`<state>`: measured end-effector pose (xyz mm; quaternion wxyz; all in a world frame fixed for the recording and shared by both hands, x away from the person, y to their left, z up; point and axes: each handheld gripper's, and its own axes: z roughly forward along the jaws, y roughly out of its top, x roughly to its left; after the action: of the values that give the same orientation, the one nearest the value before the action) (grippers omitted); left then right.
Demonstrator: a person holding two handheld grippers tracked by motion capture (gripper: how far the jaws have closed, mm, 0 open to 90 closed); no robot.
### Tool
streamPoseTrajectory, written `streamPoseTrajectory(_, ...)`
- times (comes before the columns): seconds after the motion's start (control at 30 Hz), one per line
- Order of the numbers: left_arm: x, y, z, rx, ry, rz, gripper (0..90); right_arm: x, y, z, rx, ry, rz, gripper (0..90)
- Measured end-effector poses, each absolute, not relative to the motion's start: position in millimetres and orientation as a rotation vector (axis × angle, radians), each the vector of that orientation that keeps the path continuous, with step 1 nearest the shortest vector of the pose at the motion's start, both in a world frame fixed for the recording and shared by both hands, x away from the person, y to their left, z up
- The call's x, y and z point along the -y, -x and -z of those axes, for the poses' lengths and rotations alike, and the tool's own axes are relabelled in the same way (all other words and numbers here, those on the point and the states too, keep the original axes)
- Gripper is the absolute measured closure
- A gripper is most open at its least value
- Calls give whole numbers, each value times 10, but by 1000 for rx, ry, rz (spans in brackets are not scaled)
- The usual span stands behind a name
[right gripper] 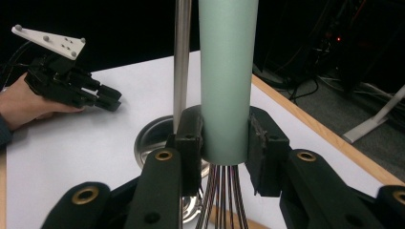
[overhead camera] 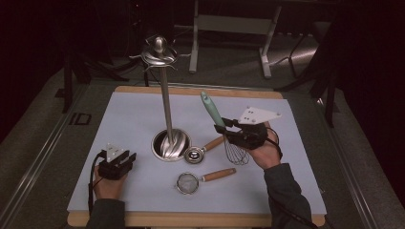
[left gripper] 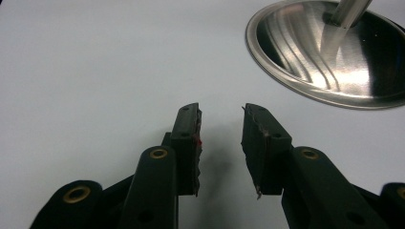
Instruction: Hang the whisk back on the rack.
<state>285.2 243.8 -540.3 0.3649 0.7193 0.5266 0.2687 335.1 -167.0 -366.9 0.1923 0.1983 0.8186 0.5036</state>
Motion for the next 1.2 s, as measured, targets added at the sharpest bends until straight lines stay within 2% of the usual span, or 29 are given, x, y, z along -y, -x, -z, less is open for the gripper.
streamPoseTrajectory(1.2, -2440, -2853, 5404, -1356, -1848, -690, 674, 1517, -3361, 3319, -2249, -451, -1559, 690)
